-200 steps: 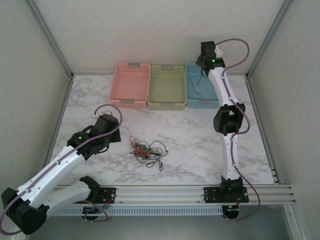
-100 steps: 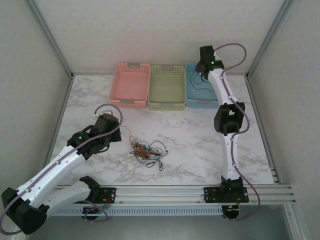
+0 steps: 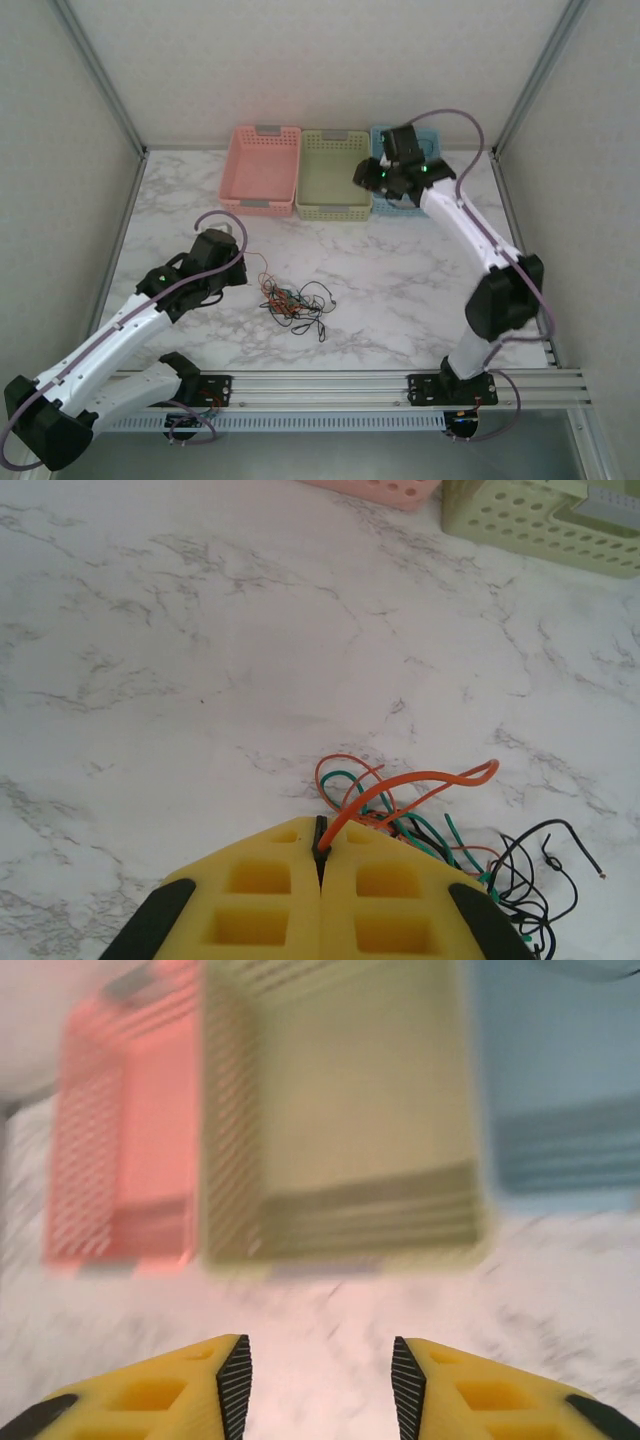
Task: Untangle the cables
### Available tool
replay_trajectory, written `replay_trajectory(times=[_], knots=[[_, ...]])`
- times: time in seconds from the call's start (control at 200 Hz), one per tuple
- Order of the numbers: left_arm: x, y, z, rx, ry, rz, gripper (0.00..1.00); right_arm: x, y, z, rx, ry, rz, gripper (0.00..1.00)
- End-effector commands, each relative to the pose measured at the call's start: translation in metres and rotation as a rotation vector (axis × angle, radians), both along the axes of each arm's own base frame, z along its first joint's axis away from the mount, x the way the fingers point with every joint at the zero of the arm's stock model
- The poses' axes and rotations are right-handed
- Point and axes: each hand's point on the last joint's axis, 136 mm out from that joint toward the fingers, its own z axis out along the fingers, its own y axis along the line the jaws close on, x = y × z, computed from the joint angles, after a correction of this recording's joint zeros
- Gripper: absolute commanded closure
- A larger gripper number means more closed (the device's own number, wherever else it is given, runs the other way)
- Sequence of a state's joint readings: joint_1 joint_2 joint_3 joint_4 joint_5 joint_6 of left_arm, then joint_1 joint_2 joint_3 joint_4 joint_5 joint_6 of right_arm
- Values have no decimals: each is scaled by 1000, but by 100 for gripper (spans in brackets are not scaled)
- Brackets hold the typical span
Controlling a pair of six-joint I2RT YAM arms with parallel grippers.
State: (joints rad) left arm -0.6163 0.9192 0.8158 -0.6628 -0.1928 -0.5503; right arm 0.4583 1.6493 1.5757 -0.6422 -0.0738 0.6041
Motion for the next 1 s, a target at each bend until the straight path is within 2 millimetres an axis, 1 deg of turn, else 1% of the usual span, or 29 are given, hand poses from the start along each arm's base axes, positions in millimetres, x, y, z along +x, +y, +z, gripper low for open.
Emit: replay_trajectory(times=[0.0,0.095,0.12,0.165,0.21,0.215,0.265,0.315,0.33,0.34,0.365,0.425,0.476,0.521,0.591,0.651,0.716,0.776,0.866,0.991], knots=[[-8,-7,0,-60,0,-30,100,-51,21,-36,47,97,157,56],[-14,-4,-6,-75,9,-23,100,-95,33,-57,42,177,205,57],[-15,-3,-8,-80,12,-19,100,-107,39,-61,48,199,229,57],[-18,-3,-12,-88,18,-16,100,-127,48,-71,92,260,252,58],[-21,-3,-16,-97,28,-15,100,-142,56,-81,158,319,250,58],[-21,-2,-16,-97,29,-14,100,-146,59,-82,169,329,255,58],[-22,-3,-19,-105,35,-12,100,-159,68,-88,191,361,265,59],[-23,-3,-23,-106,43,-11,100,-172,75,-94,165,375,269,59],[-24,-3,-24,-106,44,-11,100,-172,75,-96,157,376,264,59],[-23,-3,-25,-108,43,-11,100,-178,79,-96,148,378,277,59],[-24,-3,-26,-108,46,-12,100,-184,84,-98,134,382,283,58],[-24,-4,-28,-111,48,-15,100,-189,92,-101,140,392,267,58],[-24,-4,-28,-111,48,-13,100,-190,101,-100,161,391,261,58],[-24,-3,-28,-109,45,-12,100,-188,105,-101,168,393,237,58],[-23,-2,-28,-106,39,-7,100,-184,111,-111,155,407,185,58],[-23,-2,-29,-108,37,-7,100,-184,119,-119,148,436,187,57],[-22,-1,-31,-105,35,-1,100,-182,121,-127,108,462,188,57],[-22,1,-33,-102,32,10,100,-180,125,-128,90,470,203,57],[-21,2,-37,-100,29,18,100,-181,133,-131,110,495,214,57],[-18,3,-39,-86,19,27,100,-183,131,-148,74,528,186,57]])
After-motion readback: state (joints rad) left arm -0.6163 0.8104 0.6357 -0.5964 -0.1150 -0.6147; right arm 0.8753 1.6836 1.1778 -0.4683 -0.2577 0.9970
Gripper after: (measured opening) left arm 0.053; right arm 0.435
